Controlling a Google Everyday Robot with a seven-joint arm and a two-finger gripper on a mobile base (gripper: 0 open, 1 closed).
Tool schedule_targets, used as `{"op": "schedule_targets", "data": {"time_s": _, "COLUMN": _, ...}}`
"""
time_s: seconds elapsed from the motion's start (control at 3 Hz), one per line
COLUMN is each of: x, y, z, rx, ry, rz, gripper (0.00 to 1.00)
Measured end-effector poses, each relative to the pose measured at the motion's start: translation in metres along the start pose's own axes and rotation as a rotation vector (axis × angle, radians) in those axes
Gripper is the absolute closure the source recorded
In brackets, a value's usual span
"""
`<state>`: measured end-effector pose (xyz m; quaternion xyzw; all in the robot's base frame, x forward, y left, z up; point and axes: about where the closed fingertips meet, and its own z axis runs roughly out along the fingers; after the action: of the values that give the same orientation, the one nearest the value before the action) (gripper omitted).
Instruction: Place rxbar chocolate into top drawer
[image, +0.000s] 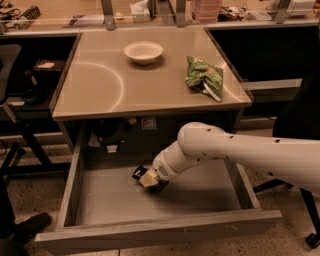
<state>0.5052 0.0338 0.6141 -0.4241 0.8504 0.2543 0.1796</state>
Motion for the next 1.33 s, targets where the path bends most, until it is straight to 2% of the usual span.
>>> {"op": "schedule_targets", "data": {"time_s": 0.67, "x": -0.0013, "y": -0.0007, "z": 0.0004, "rx": 0.002, "ry": -0.005, "rz": 0.0, "gripper": 0.59}}
{"op": "schedule_targets", "data": {"time_s": 1.33, "x": -0.0013, "y": -0.0006, "z": 0.0005, "rx": 0.002, "ry": -0.005, "rz": 0.0, "gripper": 0.11}}
